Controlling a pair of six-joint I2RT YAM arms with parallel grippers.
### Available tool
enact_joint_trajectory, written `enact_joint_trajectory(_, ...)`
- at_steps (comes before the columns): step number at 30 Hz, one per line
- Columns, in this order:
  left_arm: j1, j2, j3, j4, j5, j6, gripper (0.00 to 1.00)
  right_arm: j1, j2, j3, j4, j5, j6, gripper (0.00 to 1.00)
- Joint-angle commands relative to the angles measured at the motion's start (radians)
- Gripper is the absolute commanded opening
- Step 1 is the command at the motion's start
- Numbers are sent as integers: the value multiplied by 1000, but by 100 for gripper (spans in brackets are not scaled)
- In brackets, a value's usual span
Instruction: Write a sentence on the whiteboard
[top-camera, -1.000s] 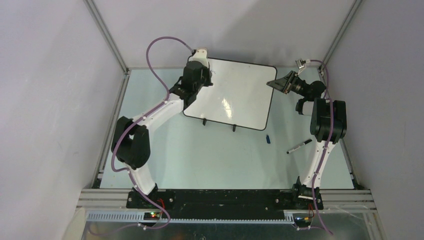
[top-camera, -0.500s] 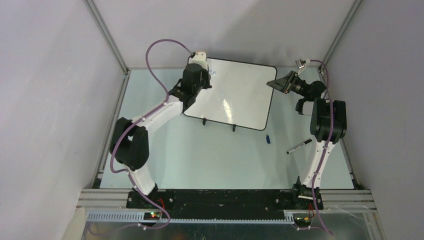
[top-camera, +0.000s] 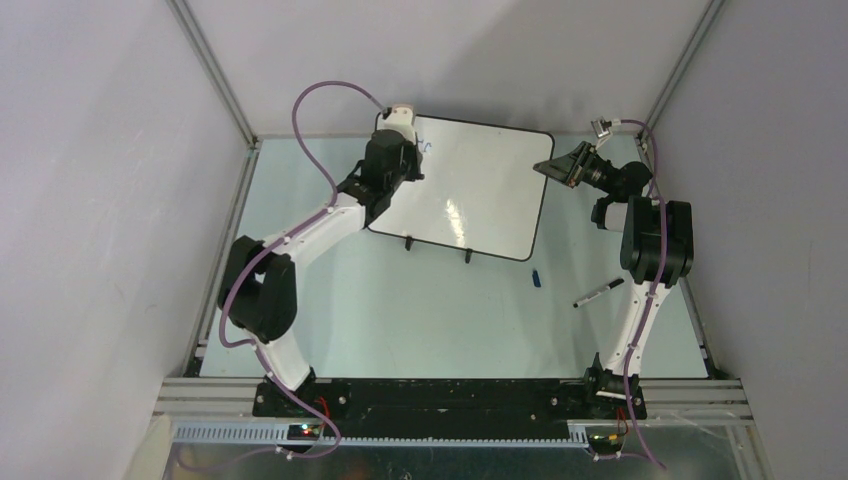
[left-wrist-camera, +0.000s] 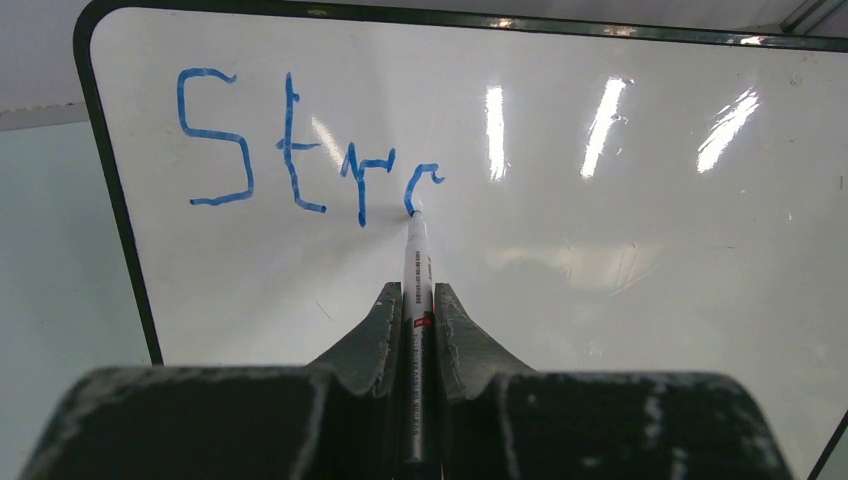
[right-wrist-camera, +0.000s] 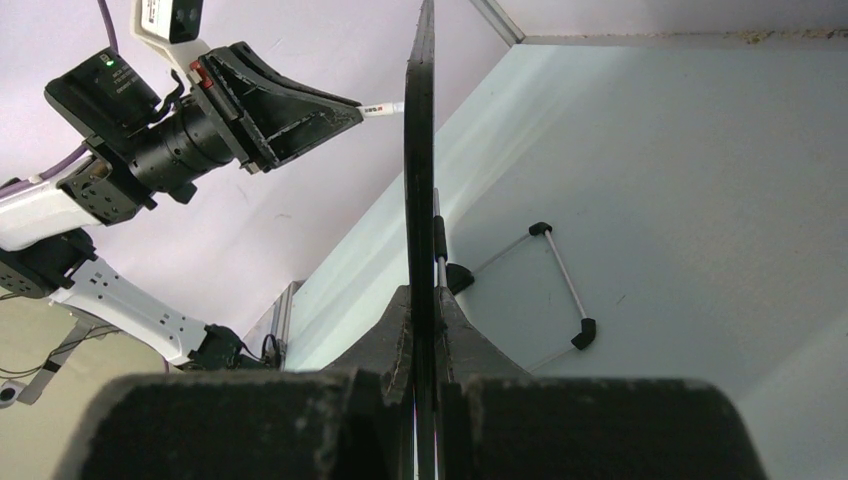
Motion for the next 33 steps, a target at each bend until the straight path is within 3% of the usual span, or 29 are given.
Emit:
enact_joint_trajectory(1, -20, -40, -9, 8, 14, 2, 0, -12, -65, 3, 42, 0, 23, 0)
enact_joint_trajectory(33, -33, 24, 99, -17, -9, 20, 0, -10, -66, 3, 42, -1, 23, 0)
